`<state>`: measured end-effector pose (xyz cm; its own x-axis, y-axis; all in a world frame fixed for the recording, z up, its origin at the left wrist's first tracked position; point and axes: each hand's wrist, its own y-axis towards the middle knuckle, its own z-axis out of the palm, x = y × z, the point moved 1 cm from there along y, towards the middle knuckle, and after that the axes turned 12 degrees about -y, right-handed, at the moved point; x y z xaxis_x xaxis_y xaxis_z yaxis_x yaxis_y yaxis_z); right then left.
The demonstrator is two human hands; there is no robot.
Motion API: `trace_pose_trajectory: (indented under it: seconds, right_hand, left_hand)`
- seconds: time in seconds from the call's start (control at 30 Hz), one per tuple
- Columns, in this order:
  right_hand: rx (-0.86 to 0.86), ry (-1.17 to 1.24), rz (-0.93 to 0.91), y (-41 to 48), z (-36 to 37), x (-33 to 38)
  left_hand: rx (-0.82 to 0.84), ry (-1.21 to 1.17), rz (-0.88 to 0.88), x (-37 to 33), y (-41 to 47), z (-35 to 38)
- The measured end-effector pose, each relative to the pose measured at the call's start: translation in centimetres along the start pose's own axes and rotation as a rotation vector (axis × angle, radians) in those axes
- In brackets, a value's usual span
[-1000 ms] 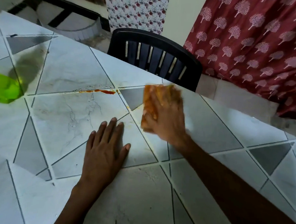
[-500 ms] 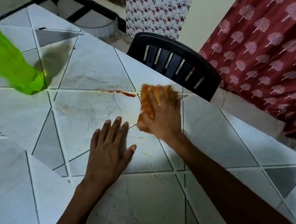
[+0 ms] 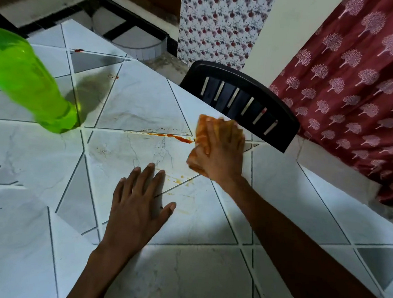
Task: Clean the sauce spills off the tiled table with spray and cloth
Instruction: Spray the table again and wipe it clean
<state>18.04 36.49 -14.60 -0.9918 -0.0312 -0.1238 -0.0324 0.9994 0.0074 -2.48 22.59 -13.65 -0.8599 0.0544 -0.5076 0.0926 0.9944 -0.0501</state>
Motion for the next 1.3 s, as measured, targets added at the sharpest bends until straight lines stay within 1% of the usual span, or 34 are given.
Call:
trace_pose_trajectory:
  seconds: [0.1, 0.17, 0.2, 0.23, 0.27, 0.33, 0.4, 0.43, 0.47, 0.53, 0.6, 0.7, 0.73, 0.77, 0.8, 0.87, 0.97, 1.0, 1.03, 1.07, 1.17, 1.23, 1.3]
  right_hand:
    - [-0.023, -0.024, -0.307, -7.1, -0.3, 0.3]
    - [-0.009, 0.022, -0.402, -11.7, -0.1, -2.2]
    - [-0.006, 0.014, -0.413, -13.1, 0.1, -3.7]
    - [0.006, 0.0, -0.386, -13.4, 0.3, -5.3]
    - [0.022, -0.016, -0.318, -12.8, 0.6, -6.5]
    - [0.032, -0.064, -0.099, -9.4, 1.0, -7.0]
    - [0.038, -0.091, 0.096, -4.4, 1.5, -5.4]
    - [0.043, -0.09, 0.142, -2.1, 1.5, -3.9]
    - [0.054, -0.084, 0.141, -0.6, 1.3, -2.3]
    - [0.039, -0.064, 0.025, -0.8, 0.6, 0.8]
    - [-0.01, -0.039, -0.167, -5.1, -0.2, 2.4]
    - [-0.032, 0.037, -0.38, -13.8, -1.0, 0.5]
    - [-0.03, 0.035, -0.408, -15.9, -0.7, -1.2]
    - [-0.017, 0.03, -0.398, -17.1, -0.5, -3.0]
    - [-0.001, 0.025, -0.347, -17.4, -0.2, -4.8]
    - [0.032, -0.006, -0.182, -15.5, 0.5, -6.7]
    - [0.029, -0.066, 0.109, -9.1, 0.5, -4.4]
    - [0.034, -0.045, 0.152, -7.6, 0.0, -2.6]
    - [0.038, -0.029, 0.132, -7.3, -0.6, -1.0]
    - [0.036, -0.027, 0.059, -7.9, -0.8, 0.6]
    - [0.012, 0.013, -0.269, -15.0, -1.1, 2.1]
    - [0.023, 0.046, -0.431, -20.2, -1.1, -0.3]
    - [0.015, 0.062, -0.44, -22.7, -0.6, -4.9]
  left_hand:
    - [-0.025, -0.023, -0.014, 0.6, -0.2, -0.8]
    - [-0.019, -0.018, -0.012, 1.1, -0.5, -1.1]
    - [-0.01, -0.016, -0.015, 1.5, -0.6, -1.4]
    - [-0.004, -0.012, -0.018, 1.6, -0.8, -1.6]
    - [-0.001, -0.004, -0.019, 1.8, -1.0, -1.9]
    - [-0.001, 0.019, -0.014, 1.7, -1.5, -2.2]
    - [0.013, 0.049, -0.008, 1.5, -2.3, -2.2]
    - [0.021, 0.062, -0.011, 1.5, -2.7, -2.2]
    - [0.026, 0.071, -0.018, 1.5, -3.0, -2.0]
    - [0.035, 0.085, -0.043, 1.6, -3.7, -1.7]
    - [0.052, 0.092, -0.066, 1.9, -4.1, -1.6]
    - [0.069, 0.089, -0.082, 2.4, -4.5, -1.5]
    - [0.068, 0.083, -0.085, 2.4, -4.5, -1.4]
    - [0.066, 0.079, -0.087, 2.4, -4.5, -1.4]
    - [0.06, 0.076, -0.089, 2.3, -4.5, -1.3]
    - [0.043, 0.057, -0.092, 2.1, -4.4, -1.2]
    - [0.027, 0.025, -0.086, 2.2, -4.6, -1.1]
    - [0.021, 0.025, -0.085, 2.4, -4.6, -1.1]
    - [0.021, 0.031, -0.082, 2.4, -4.7, -1.1]
    - [0.024, 0.033, -0.082, 2.5, -4.6, -1.1]
    - [0.06, 0.027, -0.085, 2.5, -4.5, -1.3]
    - [0.086, 0.023, -0.086, 2.3, -4.4, -1.4]
    - [0.087, 0.013, -0.071, 1.8, -4.6, -1.5]
